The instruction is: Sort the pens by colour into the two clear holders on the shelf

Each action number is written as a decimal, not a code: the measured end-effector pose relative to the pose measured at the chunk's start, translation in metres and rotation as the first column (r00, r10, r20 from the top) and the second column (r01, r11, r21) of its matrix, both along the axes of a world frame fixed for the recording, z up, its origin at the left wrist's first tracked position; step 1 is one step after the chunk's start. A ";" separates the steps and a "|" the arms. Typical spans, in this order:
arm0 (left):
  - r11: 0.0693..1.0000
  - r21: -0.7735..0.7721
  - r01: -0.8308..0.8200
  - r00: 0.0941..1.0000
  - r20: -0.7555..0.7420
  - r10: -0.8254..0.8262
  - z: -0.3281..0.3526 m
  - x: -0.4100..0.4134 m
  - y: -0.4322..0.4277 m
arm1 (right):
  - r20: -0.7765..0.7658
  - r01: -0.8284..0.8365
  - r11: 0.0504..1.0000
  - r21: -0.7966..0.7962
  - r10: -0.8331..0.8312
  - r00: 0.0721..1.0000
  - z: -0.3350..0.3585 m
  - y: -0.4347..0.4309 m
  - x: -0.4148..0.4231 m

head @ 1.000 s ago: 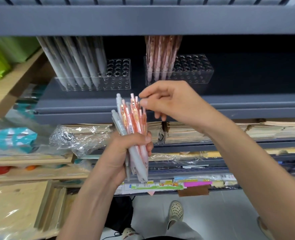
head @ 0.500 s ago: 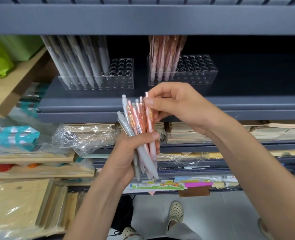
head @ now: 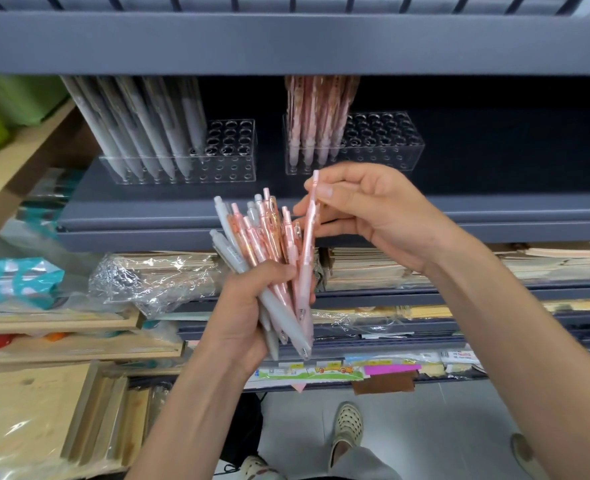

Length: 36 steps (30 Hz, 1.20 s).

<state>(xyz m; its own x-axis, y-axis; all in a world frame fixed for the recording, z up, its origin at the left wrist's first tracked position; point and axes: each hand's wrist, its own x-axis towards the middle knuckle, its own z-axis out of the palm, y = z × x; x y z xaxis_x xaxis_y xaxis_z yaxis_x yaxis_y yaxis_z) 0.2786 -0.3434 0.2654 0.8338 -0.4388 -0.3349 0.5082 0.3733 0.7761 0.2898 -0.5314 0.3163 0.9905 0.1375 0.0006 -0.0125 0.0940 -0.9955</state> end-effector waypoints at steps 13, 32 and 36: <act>0.998 -0.068 -0.001 1.000 0.030 0.003 -0.008 0.010 0.009 | 0.426 0.647 0.727 0.231 -0.673 0.604 0.033 -0.041 0.010; 0.997 -0.077 -0.021 0.997 0.078 0.027 -0.011 0.005 0.013 | 0.579 0.768 0.441 -0.465 -0.505 0.641 0.033 -0.024 0.063; 0.997 -0.070 -0.023 0.997 0.074 0.029 -0.012 0.004 0.014 | 0.567 0.746 0.435 -0.504 -0.486 0.666 0.036 -0.017 0.064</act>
